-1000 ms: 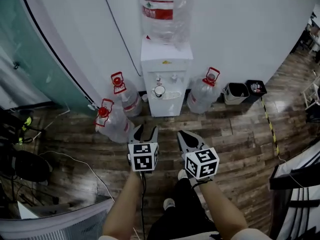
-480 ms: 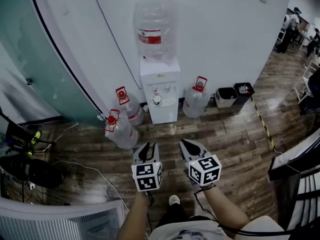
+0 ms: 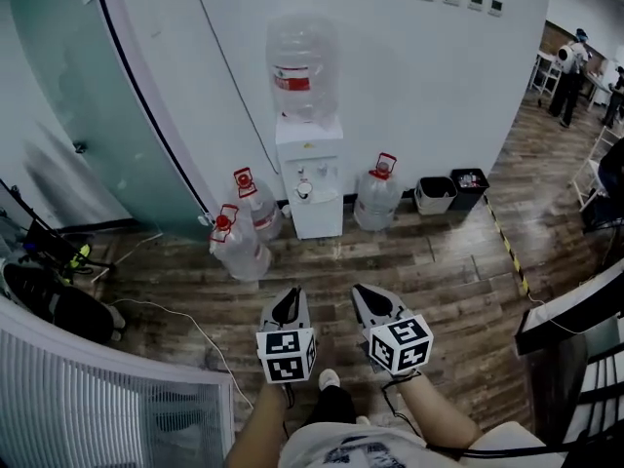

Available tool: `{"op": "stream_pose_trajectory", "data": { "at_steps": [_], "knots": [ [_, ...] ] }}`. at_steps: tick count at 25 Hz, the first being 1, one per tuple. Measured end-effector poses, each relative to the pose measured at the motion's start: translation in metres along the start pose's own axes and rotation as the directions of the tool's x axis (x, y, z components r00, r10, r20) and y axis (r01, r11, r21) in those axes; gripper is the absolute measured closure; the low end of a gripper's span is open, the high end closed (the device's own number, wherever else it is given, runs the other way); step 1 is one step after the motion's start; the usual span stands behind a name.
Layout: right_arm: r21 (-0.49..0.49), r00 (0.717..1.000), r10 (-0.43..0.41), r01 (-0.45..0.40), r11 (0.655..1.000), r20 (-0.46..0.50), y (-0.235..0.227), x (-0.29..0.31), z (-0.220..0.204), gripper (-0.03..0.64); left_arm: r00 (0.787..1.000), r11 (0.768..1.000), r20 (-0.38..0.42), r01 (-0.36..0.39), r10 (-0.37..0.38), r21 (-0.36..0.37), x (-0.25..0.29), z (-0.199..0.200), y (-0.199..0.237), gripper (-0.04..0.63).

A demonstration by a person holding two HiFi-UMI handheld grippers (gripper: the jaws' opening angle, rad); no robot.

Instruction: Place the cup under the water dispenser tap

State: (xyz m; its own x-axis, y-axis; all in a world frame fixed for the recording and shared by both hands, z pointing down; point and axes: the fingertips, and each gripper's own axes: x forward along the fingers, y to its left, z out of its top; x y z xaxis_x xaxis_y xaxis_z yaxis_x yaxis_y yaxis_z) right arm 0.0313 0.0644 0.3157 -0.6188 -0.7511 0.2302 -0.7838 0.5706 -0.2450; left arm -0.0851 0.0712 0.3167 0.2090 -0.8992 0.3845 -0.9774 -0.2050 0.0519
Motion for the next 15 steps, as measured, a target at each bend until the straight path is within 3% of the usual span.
{"op": "stream_pose_trajectory", "data": {
  "at_steps": [7, 15],
  "knots": [
    [-0.017, 0.999, 0.023, -0.023, 1.000, 0.031, 0.020, -0.081, -0.011, 0.597, 1.000, 1.000, -0.006, -0.027, 0.027, 0.001, -0.071, -0.035, -0.043, 0.540],
    [-0.045, 0.998, 0.025, -0.022, 0.999, 0.051, 0.027, -0.122, -0.015, 0.597, 0.999, 0.999, 0.015, -0.031, 0.031, 0.015, -0.102, -0.043, -0.071, 0.545]
  ]
}}
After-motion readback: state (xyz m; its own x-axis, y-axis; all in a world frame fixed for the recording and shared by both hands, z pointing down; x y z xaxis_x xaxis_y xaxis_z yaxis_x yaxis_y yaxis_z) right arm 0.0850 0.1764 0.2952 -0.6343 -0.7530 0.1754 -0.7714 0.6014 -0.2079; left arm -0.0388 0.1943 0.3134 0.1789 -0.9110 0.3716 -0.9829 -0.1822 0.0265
